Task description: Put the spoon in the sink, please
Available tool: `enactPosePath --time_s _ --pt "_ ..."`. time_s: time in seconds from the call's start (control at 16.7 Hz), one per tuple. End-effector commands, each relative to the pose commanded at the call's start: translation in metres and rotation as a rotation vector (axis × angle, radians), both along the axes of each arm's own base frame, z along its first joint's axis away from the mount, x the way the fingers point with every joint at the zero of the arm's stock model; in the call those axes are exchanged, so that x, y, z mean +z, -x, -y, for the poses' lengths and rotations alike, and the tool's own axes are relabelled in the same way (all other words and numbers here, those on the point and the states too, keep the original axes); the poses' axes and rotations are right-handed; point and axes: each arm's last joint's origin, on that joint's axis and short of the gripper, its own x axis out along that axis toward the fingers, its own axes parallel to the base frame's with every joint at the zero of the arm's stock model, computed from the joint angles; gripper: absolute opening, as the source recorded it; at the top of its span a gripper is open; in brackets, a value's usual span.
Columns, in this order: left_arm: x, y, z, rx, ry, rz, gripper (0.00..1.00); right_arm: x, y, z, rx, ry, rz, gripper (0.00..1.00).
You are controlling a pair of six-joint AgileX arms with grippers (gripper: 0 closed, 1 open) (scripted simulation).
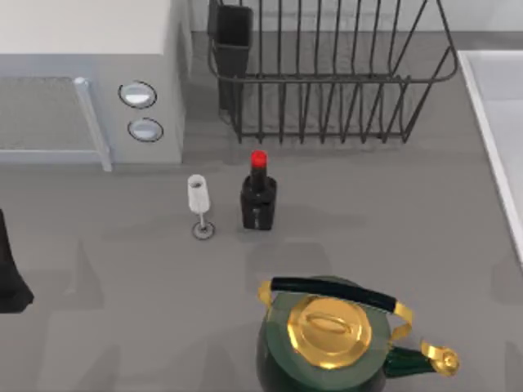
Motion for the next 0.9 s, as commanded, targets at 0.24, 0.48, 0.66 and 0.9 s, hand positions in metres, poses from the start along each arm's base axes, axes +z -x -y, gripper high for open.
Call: enactPosePath --time_s 0.24,0.48,0.66,0.9 --pt "0.0 0.0 0.0 0.0 0.0 0.0 1.0 0.018 -0.02 0.015 -0.13 -0.113 -0.347 1.0" --pt "0.0 0.0 0.0 0.0 0.0 0.0 1.0 0.025 -0.051 0.038 -0.288 -0.263 -0.723 1.0" --pt "0.0 0.0 0.0 0.0 0.0 0.0 1.0 0.022 -0.074 0.059 -0.399 -0.374 -0.969 1.0" --pt "0.0 0.0 0.0 0.0 0.0 0.0 1.0 0.014 -0.094 0.081 -0.5 -0.48 -1.184 1.0"
